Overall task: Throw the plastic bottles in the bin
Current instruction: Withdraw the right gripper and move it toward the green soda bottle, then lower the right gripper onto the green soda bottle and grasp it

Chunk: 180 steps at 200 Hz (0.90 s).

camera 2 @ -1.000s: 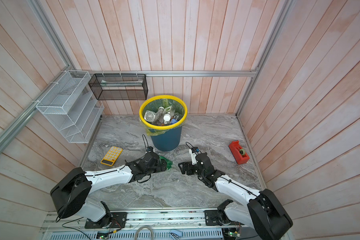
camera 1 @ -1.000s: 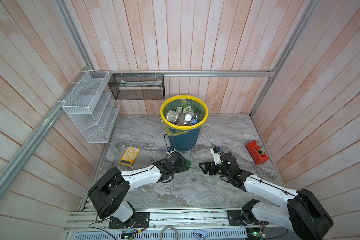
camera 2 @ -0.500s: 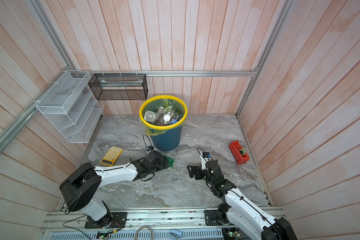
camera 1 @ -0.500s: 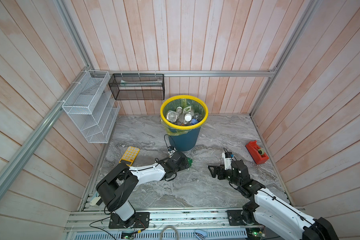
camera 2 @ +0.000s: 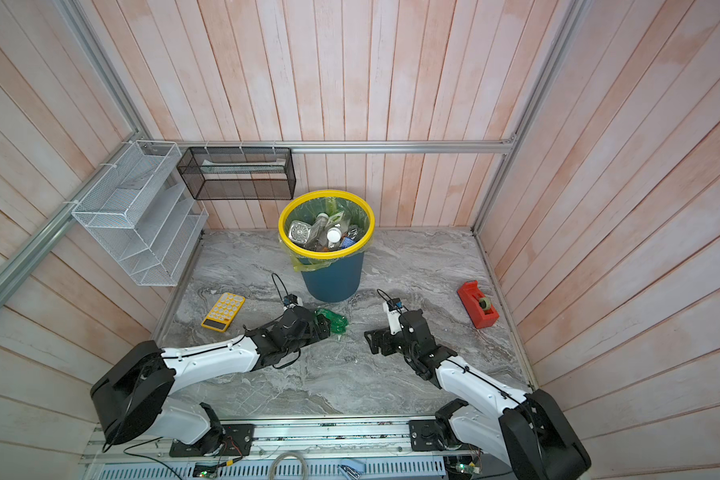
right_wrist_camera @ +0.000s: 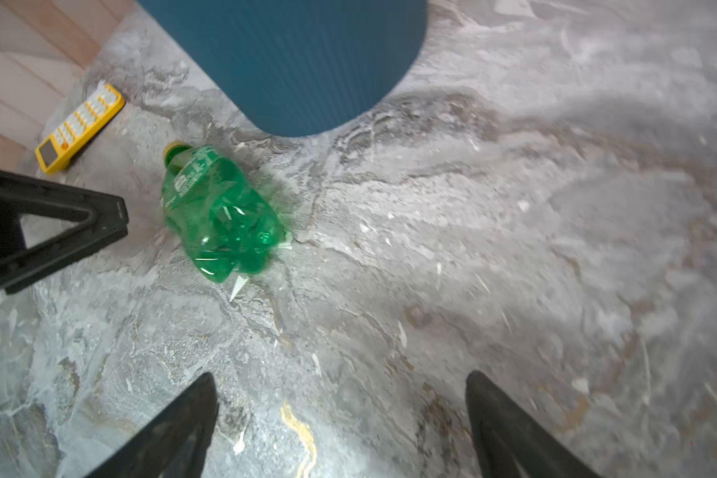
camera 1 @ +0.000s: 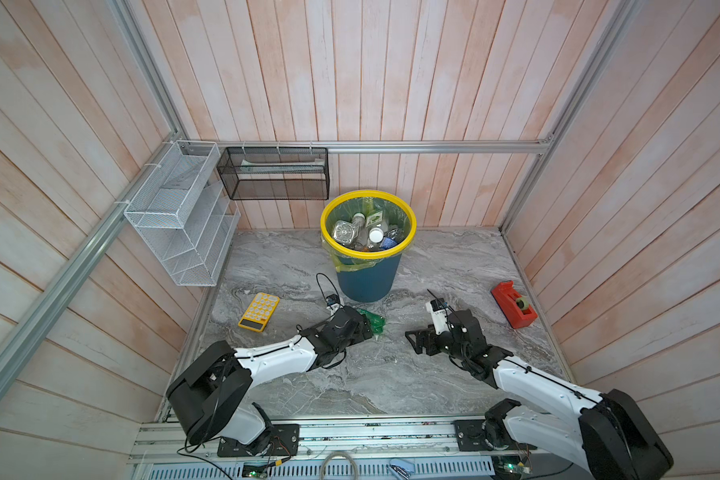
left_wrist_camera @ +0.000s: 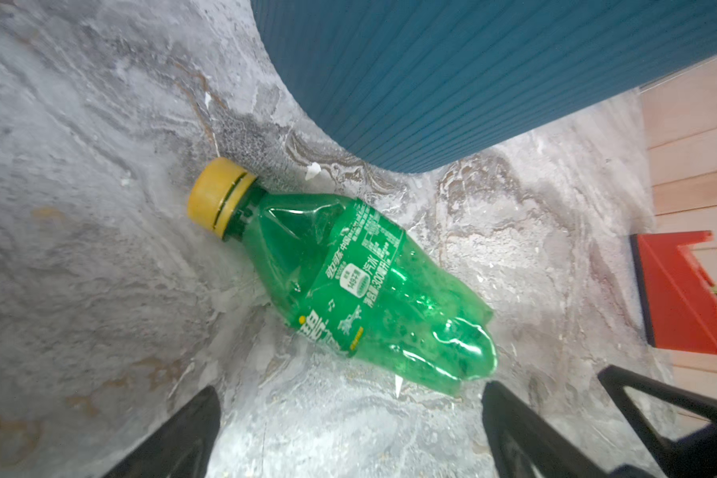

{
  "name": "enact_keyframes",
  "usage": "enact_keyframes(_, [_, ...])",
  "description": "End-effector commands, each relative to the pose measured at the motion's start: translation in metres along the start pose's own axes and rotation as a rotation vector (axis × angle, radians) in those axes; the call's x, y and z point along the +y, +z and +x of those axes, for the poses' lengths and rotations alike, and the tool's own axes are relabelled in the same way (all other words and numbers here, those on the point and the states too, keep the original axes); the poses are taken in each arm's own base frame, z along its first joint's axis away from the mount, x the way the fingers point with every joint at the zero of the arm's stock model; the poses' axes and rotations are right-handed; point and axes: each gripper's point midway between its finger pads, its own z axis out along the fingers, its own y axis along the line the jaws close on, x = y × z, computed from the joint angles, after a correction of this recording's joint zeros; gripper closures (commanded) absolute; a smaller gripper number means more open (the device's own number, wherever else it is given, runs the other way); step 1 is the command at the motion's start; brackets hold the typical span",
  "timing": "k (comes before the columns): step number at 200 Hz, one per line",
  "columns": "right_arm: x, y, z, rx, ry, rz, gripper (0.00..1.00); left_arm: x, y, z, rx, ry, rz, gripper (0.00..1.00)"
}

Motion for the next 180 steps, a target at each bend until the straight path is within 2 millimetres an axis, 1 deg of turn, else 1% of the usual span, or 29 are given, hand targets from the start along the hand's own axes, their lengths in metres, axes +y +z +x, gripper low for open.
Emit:
enact_keyframes(1, [0.023, 0.011, -0.021, 0.001, -0.193, -0.011, 0.06, 0.021, -0.014, -0.003, -0.030, -0.012, -0.044, 0.00])
enact_keyframes(20, [0.037, 0.026, -0.023, 0.048, -0.269, -0.022, 0.04, 0.041, -0.025, -0.005, -0.044, -0.040, -0.066, 0.00])
enact_keyframes(50, [0.052, 0.055, -0.025, 0.121, -0.343, -0.041, 0.03, 0.072, -0.045, -0.009, -0.070, -0.074, -0.096, 0.00])
enact_keyframes(75, [0.063, 0.080, -0.014, 0.206, -0.382, -0.073, 0.04, 0.088, -0.061, -0.014, -0.097, -0.091, -0.106, 0.00])
enact_keyframes(87, [0.067, 0.090, -0.007, 0.246, -0.400, -0.080, 0.07, 0.095, -0.067, -0.014, -0.106, -0.098, -0.110, 0.00])
enact_keyframes(104, [0.074, 0.099, -0.001, 0.271, -0.417, -0.087, 0.08, 0.105, -0.072, -0.013, -0.112, -0.113, -0.121, 0.00])
enact_keyframes(122, [0.084, 0.102, 0.004, 0.284, -0.433, -0.101, 0.10, 0.115, -0.074, -0.010, -0.107, -0.126, -0.132, 0.00])
enact_keyframes(140, [0.085, 0.106, 0.012, 0.314, -0.442, -0.088, 0.18, 0.122, -0.076, -0.007, -0.104, -0.132, -0.140, 0.00])
enact_keyframes(155, [0.080, 0.109, 0.019, 0.352, -0.446, -0.047, 0.26, 0.127, -0.077, -0.006, -0.106, -0.138, -0.144, 0.00])
enact_keyframes(180, [0.076, 0.104, 0.028, 0.377, -0.443, -0.020, 0.39, 0.132, -0.078, -0.005, -0.110, -0.151, -0.140, 0.00])
